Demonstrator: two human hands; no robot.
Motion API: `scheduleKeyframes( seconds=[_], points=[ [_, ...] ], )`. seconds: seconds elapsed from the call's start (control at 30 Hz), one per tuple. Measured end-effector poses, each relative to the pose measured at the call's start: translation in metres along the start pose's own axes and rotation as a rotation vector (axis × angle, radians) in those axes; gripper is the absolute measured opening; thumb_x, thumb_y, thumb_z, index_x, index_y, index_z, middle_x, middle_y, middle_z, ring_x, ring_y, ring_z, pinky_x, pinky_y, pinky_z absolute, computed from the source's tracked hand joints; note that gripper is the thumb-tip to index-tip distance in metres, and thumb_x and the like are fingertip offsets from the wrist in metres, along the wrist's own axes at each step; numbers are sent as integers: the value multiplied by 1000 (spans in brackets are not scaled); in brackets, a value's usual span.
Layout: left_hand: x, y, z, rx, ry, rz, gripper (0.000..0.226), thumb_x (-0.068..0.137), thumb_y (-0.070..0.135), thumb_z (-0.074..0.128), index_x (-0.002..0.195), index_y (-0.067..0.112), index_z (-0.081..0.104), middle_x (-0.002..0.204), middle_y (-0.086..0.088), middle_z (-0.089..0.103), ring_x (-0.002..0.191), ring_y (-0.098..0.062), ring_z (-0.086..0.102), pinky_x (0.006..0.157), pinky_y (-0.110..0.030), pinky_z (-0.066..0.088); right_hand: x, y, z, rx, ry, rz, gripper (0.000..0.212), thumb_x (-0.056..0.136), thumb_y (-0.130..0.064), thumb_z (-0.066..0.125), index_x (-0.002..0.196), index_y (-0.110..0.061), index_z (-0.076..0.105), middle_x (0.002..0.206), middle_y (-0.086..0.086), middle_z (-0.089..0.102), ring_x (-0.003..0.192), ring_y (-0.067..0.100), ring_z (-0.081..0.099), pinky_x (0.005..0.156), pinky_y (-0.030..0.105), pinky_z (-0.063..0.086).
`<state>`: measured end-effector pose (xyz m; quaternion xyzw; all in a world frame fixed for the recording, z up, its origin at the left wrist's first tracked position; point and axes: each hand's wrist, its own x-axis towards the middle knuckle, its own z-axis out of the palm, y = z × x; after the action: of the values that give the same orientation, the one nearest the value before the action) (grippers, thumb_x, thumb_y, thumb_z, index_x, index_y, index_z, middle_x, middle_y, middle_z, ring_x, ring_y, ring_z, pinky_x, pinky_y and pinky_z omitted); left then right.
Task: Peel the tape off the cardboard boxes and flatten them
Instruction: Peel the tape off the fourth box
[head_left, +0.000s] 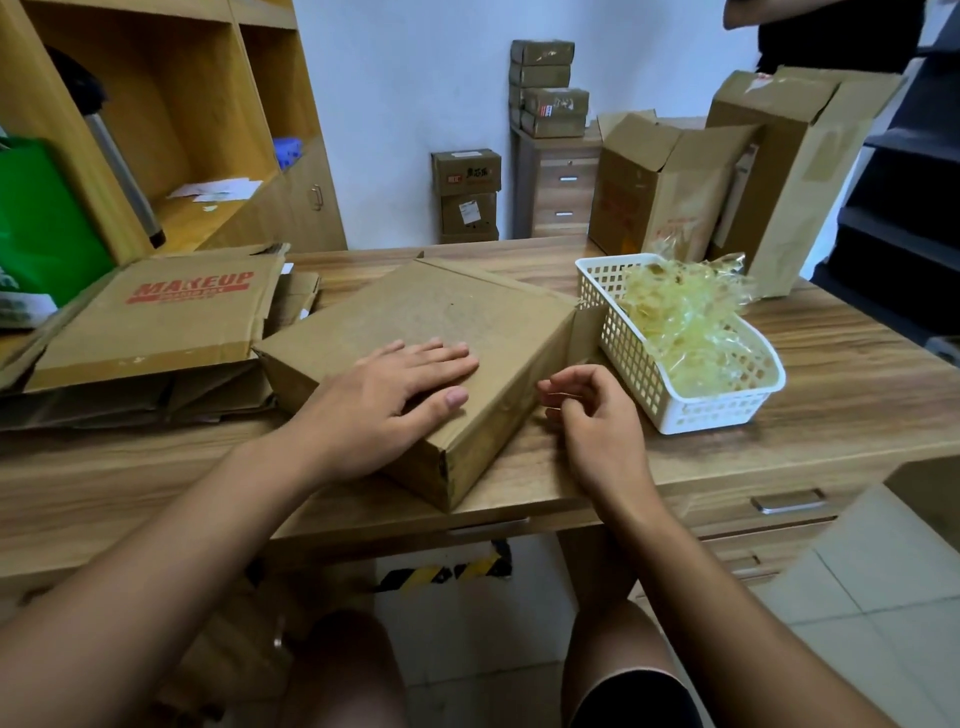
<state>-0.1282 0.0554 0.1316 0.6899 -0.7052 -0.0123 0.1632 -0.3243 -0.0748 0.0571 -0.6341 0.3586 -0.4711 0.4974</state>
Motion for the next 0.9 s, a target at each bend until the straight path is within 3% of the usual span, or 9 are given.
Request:
scheduleKeyframes(
  seconds=[0.17, 0.27, 0.5, 0.73, 0.9],
  points=[
    [-3, 2, 7, 30, 88, 2, 56, 97, 61, 16, 147, 48, 35, 153, 30, 32, 144, 12, 20, 115, -14, 9, -1, 5, 1, -142, 17, -107, 39, 90, 8, 48, 91, -29, 61, 90, -10, 74, 90, 9, 71, 86, 37, 59],
    [-3, 3, 9, 27, 125, -2, 55, 98, 58, 16, 147, 47, 38, 152, 29, 35, 144, 10, 23, 117, -18, 15, -2, 6, 4, -204, -12, -149, 32, 91, 6, 52, 93, -24, 62, 86, -11, 72, 87, 6, 69, 83, 30, 57],
    [-4, 5, 11, -1, 165, -3, 53, 98, 54, 21, 145, 44, 44, 150, 25, 41, 143, 6, 29, 120, -33, 26, -1, 4, 5, -201, -13, -150, 26, 91, -1, 66, 103, -23, 59, 102, -9, 68, 93, 0, 67, 79, 15, 51],
    [-4, 6, 10, 1, 167, -10, 54, 97, 55, 21, 145, 45, 44, 150, 26, 41, 143, 7, 29, 120, -33, 25, 8, -1, 10, -403, 3, -225, 25, 89, -2, 69, 98, -22, 56, 95, -7, 66, 85, 12, 65, 77, 27, 53],
    [-4, 6, 11, 7, 171, -12, 54, 97, 55, 20, 144, 46, 45, 150, 27, 41, 143, 9, 28, 120, -32, 24, 10, 0, 13, -453, 11, -238, 26, 89, -4, 66, 96, -25, 52, 86, -10, 62, 78, 5, 59, 72, 21, 45]
  ],
)
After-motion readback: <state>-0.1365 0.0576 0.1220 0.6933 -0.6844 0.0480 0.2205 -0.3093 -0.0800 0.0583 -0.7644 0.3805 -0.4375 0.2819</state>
